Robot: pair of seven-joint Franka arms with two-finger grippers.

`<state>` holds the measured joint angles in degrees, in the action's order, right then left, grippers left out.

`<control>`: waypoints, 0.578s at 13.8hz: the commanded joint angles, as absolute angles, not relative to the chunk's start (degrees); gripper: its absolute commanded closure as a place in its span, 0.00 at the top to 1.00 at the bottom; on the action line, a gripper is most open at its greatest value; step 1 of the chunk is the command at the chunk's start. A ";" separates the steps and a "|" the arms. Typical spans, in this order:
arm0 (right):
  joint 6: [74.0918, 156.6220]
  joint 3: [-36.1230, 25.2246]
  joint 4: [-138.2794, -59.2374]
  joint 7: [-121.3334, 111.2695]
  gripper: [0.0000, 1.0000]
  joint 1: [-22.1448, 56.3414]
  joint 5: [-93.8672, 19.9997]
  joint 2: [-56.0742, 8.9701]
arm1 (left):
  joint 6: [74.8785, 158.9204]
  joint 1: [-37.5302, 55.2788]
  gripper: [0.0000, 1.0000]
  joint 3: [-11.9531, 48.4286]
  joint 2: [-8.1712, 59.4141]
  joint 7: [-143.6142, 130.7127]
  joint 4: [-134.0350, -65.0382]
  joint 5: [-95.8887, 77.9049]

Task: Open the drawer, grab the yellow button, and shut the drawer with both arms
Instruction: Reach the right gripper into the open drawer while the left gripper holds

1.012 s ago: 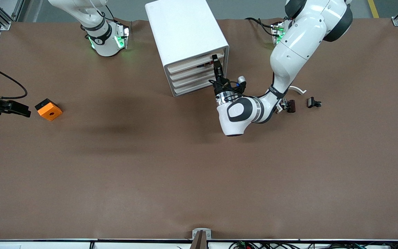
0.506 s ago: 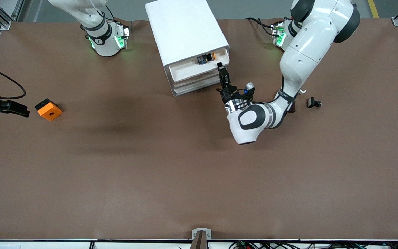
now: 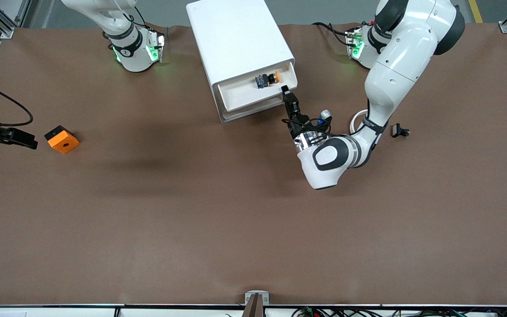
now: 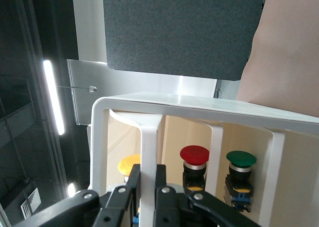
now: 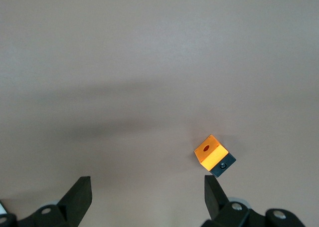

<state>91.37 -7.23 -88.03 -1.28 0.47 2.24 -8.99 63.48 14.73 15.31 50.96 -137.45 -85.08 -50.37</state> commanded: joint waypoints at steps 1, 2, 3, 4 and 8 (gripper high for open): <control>91.14 -6.68 -87.10 -0.53 1.00 0.26 1.93 -9.23 | 61.18 12.66 0.14 14.50 51.33 -138.52 -83.94 -46.41; 91.14 -6.59 -87.10 0.08 1.00 0.44 1.93 -9.32 | 60.91 12.40 0.14 14.50 51.33 -138.52 -83.67 -46.32; 91.06 -6.42 -87.10 2.79 1.00 0.53 1.76 -9.32 | 60.65 11.87 0.14 14.50 51.33 -138.52 -83.67 -46.06; 90.97 -6.24 -87.19 5.42 1.00 0.79 1.67 -9.32 | 60.56 11.69 0.14 14.50 51.24 -138.52 -83.67 -45.45; 90.88 -6.24 -87.19 11.49 1.00 3.42 0.80 -9.32 | 59.33 10.72 0.14 14.41 51.24 -138.52 -82.44 -45.09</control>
